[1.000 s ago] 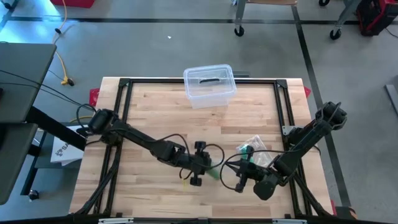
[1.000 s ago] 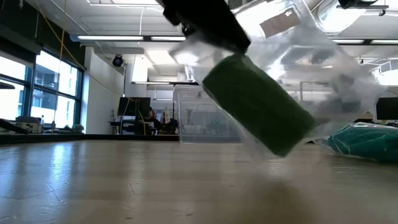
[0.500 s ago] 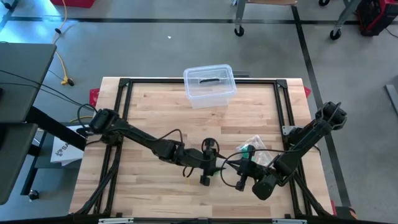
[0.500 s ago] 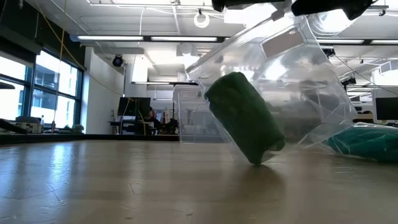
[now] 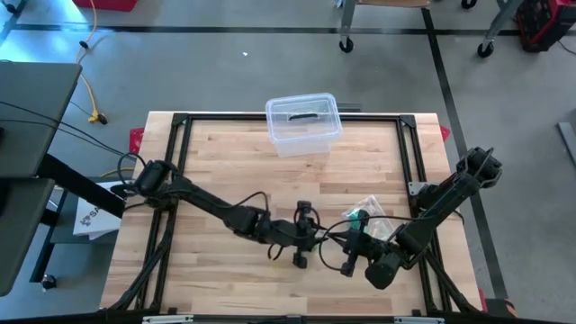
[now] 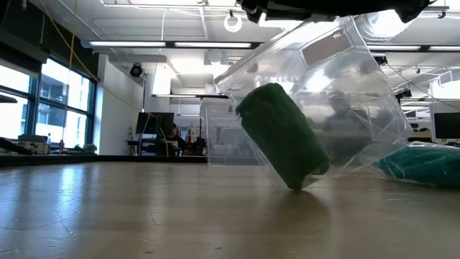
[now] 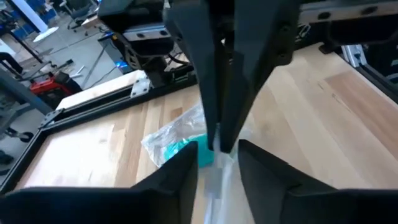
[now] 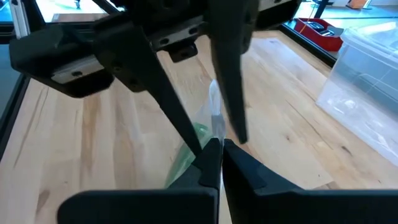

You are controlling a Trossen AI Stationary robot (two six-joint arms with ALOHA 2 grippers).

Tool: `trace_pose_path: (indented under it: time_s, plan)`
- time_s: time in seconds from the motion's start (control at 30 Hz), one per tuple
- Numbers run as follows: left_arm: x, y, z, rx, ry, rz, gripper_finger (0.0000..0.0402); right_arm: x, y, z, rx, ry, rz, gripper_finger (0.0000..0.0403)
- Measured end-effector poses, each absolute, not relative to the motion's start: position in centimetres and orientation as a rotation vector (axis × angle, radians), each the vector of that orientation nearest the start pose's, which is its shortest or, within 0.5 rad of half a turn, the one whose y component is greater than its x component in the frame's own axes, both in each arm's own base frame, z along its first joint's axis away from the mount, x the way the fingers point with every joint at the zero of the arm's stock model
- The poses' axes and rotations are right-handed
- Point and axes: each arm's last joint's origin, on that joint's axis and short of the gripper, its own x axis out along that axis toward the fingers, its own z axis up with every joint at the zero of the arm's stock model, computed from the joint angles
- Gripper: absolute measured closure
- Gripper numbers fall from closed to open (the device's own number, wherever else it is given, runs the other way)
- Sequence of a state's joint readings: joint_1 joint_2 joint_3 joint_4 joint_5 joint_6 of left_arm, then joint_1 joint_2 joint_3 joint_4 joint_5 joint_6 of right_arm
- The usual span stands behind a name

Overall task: Roll bandage
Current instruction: Close the transparent zip bag

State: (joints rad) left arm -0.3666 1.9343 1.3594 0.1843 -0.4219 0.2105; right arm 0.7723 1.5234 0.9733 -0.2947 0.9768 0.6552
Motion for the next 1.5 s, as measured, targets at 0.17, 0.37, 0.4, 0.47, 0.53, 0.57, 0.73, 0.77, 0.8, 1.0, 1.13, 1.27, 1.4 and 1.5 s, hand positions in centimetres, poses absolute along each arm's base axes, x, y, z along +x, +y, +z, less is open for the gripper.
trace_pose_path:
  time_s: [0.17,0.37,0.4,0.47,0.53,0.57,0.73,0.77,0.8,1.0,1.13,1.27,1.4,1.5]
  plan:
    - [41.3,-14.7,23.0,0.368,0.392,0.022,0.0342,23.4,19.5,22.7,-0.011,0.448,-0.346,0.0403]
    - [40.9,-15.3,22.8,0.389,0.408,0.031,0.0380,23.4,19.5,22.7,-0.009,0.445,-0.347,0.0403]
    - [40.8,-15.4,22.8,0.398,0.417,0.040,0.0382,23.4,19.5,22.7,-0.006,0.446,-0.345,0.0403]
    - [40.5,-15.7,22.7,0.406,0.436,0.075,0.0381,23.5,19.5,22.7,-0.004,0.446,-0.346,0.0403]
    - [40.2,-16.0,22.6,0.403,0.459,0.109,0.0376,23.5,19.5,22.7,-0.008,0.443,-0.350,0.0402]
    - [40.0,-16.2,22.4,0.406,0.469,0.110,0.0373,23.4,19.5,22.8,-0.008,0.438,-0.352,0.0402]
    - [38.9,-16.4,23.3,0.385,0.507,0.101,0.0373,23.5,19.5,22.8,-0.002,0.434,-0.350,0.0401]
    - [38.7,-16.3,23.7,0.374,0.507,0.102,0.0374,23.5,19.5,22.8,0.000,0.433,-0.351,0.0401]
    - [38.6,-16.2,23.7,0.374,0.524,0.102,0.0376,23.5,19.5,22.9,0.000,0.430,-0.348,0.0402]
    - [38.3,-16.2,24.2,0.354,0.523,0.076,0.0372,24.1,19.8,23.3,-0.110,0.438,-0.261,0.0393]
    - [38.3,-16.2,24.2,0.352,0.525,0.069,0.0371,24.9,19.4,23.5,-0.138,0.450,-0.207,0.0337]
    - [38.3,-16.3,24.2,0.342,0.519,0.051,0.0373,25.8,18.5,23.1,-0.167,0.470,-0.223,0.0271]
    - [38.3,-16.4,24.2,0.341,0.519,0.044,0.0373,26.4,18.2,23.3,-0.152,0.447,-0.223,0.0256]
    - [38.3,-16.4,24.2,0.341,0.519,0.042,0.0371,26.5,18.2,23.4,-0.160,0.451,-0.212,0.0278]
